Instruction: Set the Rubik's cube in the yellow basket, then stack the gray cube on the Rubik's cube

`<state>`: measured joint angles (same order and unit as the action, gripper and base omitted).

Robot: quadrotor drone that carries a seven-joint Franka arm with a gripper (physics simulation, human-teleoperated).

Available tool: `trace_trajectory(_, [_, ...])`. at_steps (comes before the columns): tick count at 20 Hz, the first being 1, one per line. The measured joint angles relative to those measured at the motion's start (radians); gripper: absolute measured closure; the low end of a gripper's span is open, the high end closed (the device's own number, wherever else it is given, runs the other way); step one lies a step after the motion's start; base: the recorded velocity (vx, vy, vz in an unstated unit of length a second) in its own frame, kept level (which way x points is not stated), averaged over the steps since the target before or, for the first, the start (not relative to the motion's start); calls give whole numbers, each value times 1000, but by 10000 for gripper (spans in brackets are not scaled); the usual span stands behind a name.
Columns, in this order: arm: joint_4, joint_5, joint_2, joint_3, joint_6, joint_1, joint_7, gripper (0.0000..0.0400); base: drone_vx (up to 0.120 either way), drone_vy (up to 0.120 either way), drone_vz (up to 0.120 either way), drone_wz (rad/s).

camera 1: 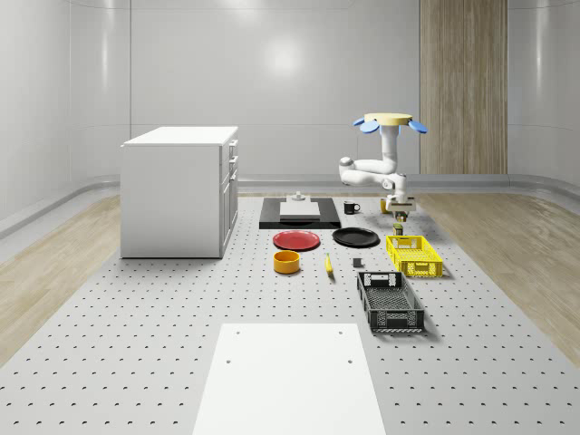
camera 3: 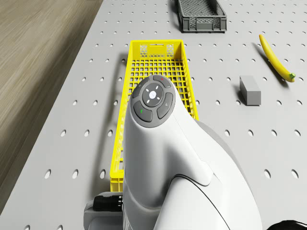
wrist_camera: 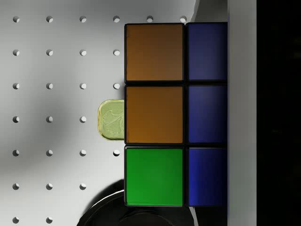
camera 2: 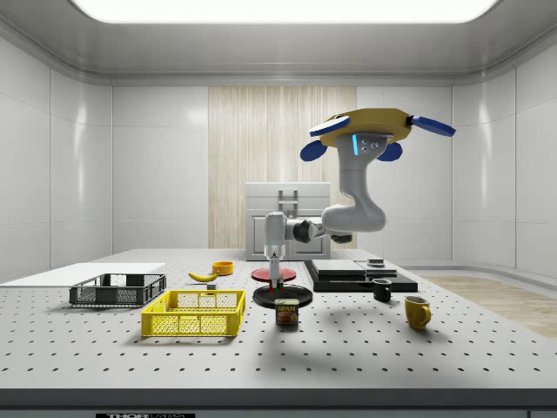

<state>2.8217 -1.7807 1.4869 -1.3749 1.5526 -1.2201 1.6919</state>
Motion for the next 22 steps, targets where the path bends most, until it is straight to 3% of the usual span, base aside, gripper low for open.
trace_trajectory(22, [-1,14,35,-4,33,-7,6,75,120,0,0,0])
